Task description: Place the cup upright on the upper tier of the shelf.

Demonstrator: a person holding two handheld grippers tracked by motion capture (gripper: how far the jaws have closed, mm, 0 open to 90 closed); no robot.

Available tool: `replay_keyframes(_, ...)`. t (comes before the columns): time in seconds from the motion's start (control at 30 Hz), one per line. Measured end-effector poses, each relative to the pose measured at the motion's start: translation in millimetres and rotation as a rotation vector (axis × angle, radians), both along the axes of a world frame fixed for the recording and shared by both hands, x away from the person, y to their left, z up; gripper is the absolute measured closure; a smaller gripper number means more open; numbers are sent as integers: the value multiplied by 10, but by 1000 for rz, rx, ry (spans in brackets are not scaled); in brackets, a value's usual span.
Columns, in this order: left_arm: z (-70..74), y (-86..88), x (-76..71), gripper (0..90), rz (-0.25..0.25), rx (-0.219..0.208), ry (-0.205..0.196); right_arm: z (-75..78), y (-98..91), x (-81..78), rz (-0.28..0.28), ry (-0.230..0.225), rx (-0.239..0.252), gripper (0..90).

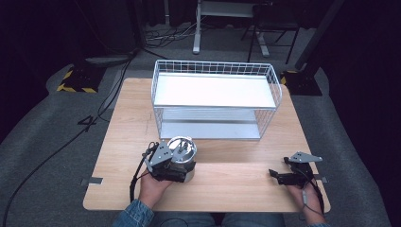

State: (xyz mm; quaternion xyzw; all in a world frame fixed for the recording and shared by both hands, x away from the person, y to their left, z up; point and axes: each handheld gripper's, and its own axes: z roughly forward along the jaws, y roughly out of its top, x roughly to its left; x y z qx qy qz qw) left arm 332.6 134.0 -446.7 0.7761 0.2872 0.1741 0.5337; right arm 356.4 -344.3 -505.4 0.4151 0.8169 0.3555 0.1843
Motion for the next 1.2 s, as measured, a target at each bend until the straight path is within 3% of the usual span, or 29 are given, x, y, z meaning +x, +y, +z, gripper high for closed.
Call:
replay_keyframes(0.17,25,0,2,35,2,4,21,0,0,0,0,0,0,125)
replay_keyframes(0.2,45,7,6,35,-4,-4,43,0,0,0,0,0,0,125)
replay_keyframes(0.57,247,19,-38,36,2,8,52,0,1,0,-1,-2,0,125)
replay_keyframes(0.9,617,92,-23,35,9,13,40,0,2,-1,-1,-2,0,127)
replay_keyframes(1.2,948,175,58,35,2,-43,37,0,0,0,2,0,1,128)
